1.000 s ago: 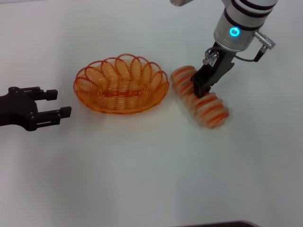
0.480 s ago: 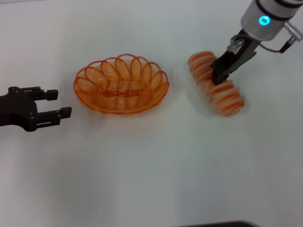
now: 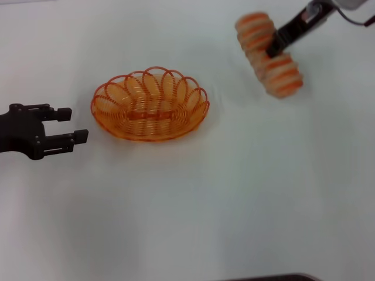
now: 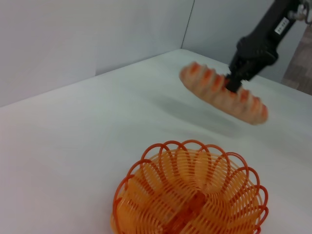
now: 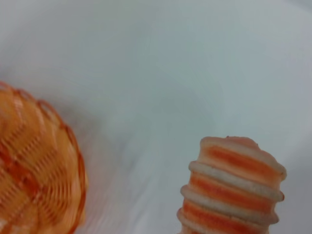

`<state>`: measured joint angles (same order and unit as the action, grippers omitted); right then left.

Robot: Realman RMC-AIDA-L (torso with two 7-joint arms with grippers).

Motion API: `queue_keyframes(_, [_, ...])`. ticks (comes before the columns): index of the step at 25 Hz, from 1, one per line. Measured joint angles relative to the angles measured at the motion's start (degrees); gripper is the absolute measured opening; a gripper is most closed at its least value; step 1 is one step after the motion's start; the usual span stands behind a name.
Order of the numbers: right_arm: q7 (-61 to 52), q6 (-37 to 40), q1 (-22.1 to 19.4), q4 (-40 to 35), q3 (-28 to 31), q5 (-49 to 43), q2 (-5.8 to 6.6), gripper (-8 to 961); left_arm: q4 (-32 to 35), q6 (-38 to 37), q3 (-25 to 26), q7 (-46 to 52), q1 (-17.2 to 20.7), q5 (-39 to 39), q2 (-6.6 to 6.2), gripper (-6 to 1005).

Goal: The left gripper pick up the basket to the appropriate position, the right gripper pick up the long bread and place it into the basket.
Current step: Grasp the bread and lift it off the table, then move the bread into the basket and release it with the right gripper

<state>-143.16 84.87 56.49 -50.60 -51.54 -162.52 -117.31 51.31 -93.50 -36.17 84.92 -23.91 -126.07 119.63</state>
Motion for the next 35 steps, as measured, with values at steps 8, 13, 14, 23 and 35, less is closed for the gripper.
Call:
queue_keyframes(8, [11.13, -8.04, 3.39, -1.09, 0.69, 4.85, -1.31, 144, 1.16, -1.73, 0.05, 0.44, 0.18, -0.05, 0.05, 646])
queue_keyframes(13, [20.52, -9.64, 5.96, -1.01, 0.19, 9.96, -2.11, 144, 1.16, -2.08, 0.05, 0.83, 0.31, -0.06, 0.11, 646])
queue_keyframes(14, [22.48, -9.15, 6.39, -0.92, -0.6, 11.38, -2.17, 144, 1.16, -2.1, 0.06, 0.85, 0.38, -0.06, 0.13, 646])
queue_keyframes(23, [33.4, -1.9, 8.23, 0.08, -8.77, 16.84, -2.6, 144, 1.16, -2.47, 0.37, 0.86, 0.87, -0.05, 0.25, 646])
queue_keyframes(35, [38.73, -2.27, 14.15, 10.14, -18.39, 17.19, -3.28, 134, 1.15, -3.0, 0.75, 0.86, 0.76, 0.05, 0.27, 646])
